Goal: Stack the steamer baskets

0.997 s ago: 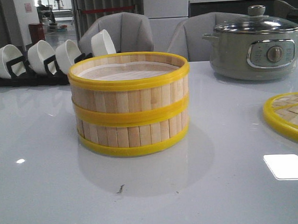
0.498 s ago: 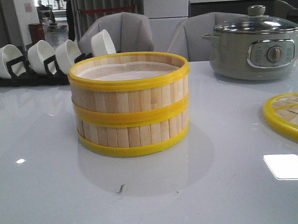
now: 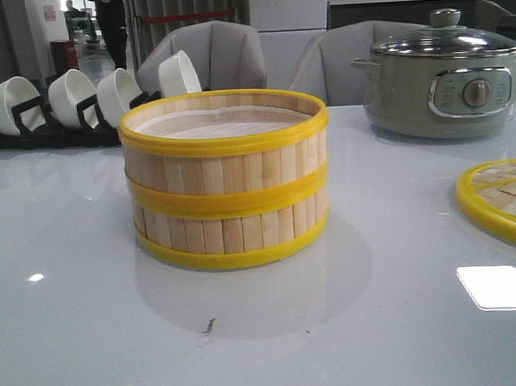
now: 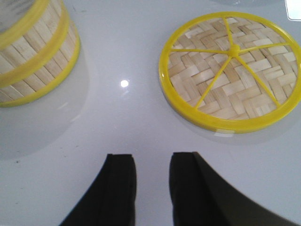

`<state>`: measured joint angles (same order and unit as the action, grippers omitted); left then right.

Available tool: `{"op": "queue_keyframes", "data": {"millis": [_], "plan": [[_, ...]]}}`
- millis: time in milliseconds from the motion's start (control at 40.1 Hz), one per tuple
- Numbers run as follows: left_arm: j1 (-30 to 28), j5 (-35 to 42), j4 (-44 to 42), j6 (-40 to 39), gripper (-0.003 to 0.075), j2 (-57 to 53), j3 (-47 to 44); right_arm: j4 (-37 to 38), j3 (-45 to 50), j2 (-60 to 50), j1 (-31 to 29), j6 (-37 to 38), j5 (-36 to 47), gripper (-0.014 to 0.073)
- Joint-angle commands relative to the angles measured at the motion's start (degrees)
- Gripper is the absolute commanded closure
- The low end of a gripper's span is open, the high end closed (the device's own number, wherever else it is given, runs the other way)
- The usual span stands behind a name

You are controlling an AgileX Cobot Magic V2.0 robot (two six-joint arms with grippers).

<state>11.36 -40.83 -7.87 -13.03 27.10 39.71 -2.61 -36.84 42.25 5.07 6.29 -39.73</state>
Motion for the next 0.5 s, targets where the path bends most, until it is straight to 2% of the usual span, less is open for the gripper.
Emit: {"op": "queue_keyframes", "data": {"millis": [0, 224, 473], "plan": [[0.0, 5.0, 0.0, -0.5, 0.0624, 0.3, 1.7, 2.6, -2.5, 6.1, 0.1, -0.4, 5.5, 0.0277], [0.0, 5.0, 0.0, -0.5, 0.0624, 0.3, 1.7, 7.1, -9.6, 25.8, -0.4, -0.4, 8.4, 0.0277], [0.0, 5.0, 0.0, -0.5, 0.0624, 0.3, 1.7, 7.1, -24.2, 44.6, -7.3, -0.4, 6.5, 0.0277]]}}
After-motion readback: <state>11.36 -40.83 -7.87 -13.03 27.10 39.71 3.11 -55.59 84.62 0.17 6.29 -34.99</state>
